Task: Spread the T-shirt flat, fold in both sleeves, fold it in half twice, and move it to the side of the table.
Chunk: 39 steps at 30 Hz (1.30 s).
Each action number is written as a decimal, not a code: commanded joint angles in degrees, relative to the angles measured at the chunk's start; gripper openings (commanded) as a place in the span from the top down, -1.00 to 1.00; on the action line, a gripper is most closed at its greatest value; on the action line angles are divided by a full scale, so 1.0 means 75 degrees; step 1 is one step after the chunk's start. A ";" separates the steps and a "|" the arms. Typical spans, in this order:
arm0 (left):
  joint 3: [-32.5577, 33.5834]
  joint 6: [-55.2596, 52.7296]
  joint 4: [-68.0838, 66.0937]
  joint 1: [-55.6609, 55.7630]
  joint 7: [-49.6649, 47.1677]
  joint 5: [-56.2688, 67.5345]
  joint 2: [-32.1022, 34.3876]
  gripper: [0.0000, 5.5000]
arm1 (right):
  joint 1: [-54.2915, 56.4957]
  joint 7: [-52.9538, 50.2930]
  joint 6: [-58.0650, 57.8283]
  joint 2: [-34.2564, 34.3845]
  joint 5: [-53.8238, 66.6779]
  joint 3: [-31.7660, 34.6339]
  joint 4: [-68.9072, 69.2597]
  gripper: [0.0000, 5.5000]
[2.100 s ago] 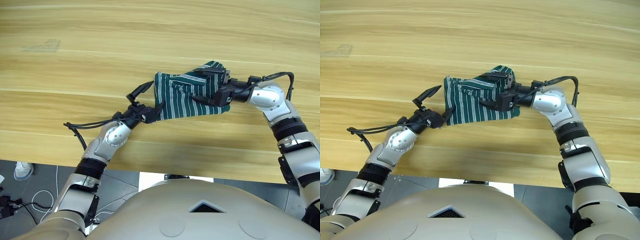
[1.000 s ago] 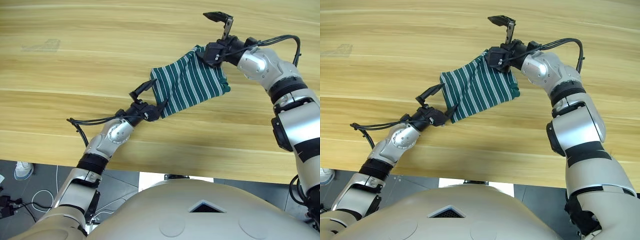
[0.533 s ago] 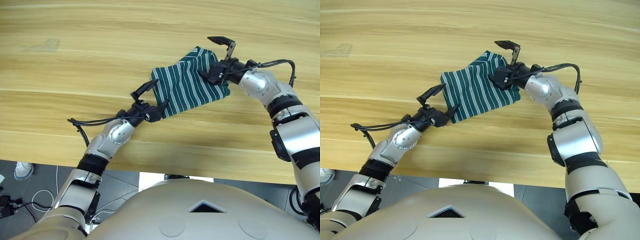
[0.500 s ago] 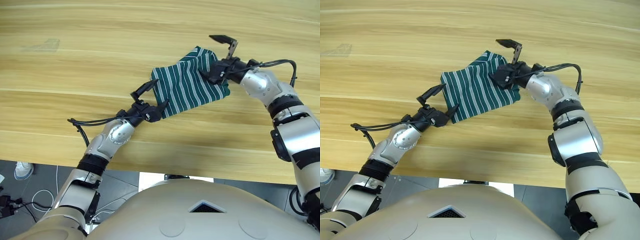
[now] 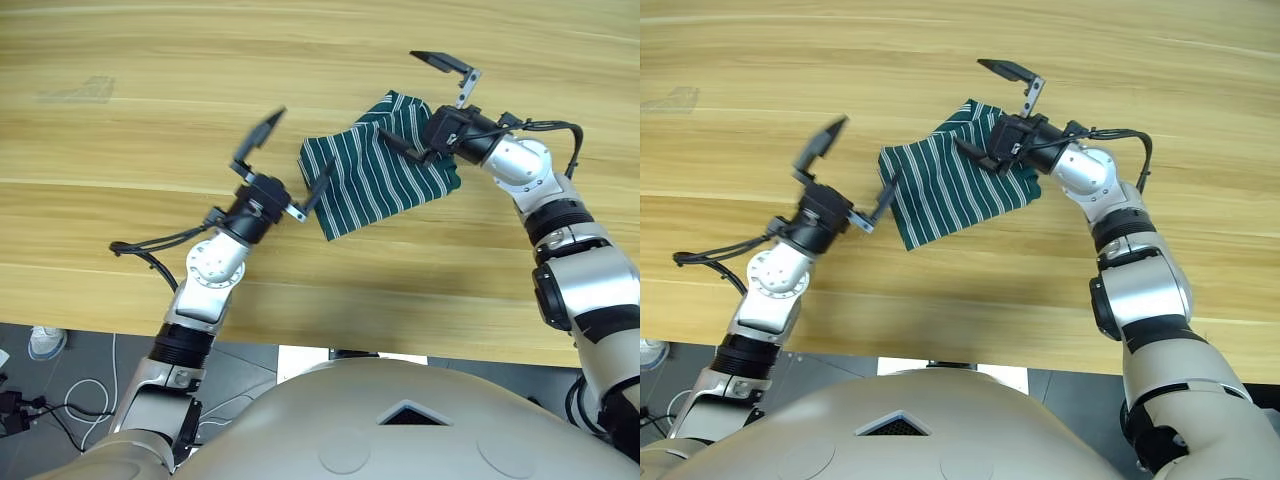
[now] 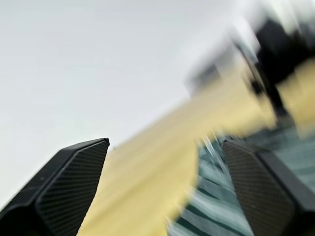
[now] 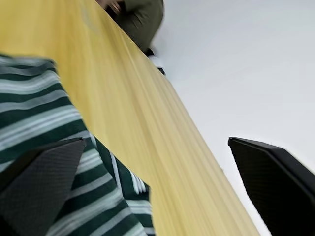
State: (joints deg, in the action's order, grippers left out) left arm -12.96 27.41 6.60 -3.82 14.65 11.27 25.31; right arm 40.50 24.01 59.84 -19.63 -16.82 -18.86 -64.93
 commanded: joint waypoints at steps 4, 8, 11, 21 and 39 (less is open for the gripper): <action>0.1146 -0.1537 0.1674 -0.0255 0.0624 0.2807 -0.0125 -0.55 | 0.0797 0.0146 -0.0939 0.0663 -0.0801 -0.0582 -0.0462 -0.96; 0.1336 -0.1883 0.1876 -0.0304 0.0805 0.2865 -0.0322 -0.55 | 0.1390 -0.0432 -0.1640 0.0953 -0.1451 -0.0903 -0.0924 -0.96; 0.1378 -0.1986 0.1810 -0.0334 0.0926 0.2624 -0.0459 -0.55 | 0.1742 -0.0988 -0.2453 0.1082 -0.2023 -0.1240 -0.1297 -0.96; 0.1543 -0.2151 0.1706 -0.0554 0.1140 0.2208 -0.0848 -0.55 | 0.1208 -0.1108 -0.4036 0.0380 -0.2342 -0.1318 -0.1808 -0.96; 0.2622 -0.2620 0.2008 -0.0532 -0.1104 -0.0238 -0.1618 -0.55 | -0.2777 -0.4797 -0.5605 -0.3003 0.0059 0.1912 -0.1802 -0.96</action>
State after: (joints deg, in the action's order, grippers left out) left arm 6.78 8.71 19.76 -7.78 7.03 10.87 13.70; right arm 25.11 -11.78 21.03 -43.46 -16.76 -5.30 -76.64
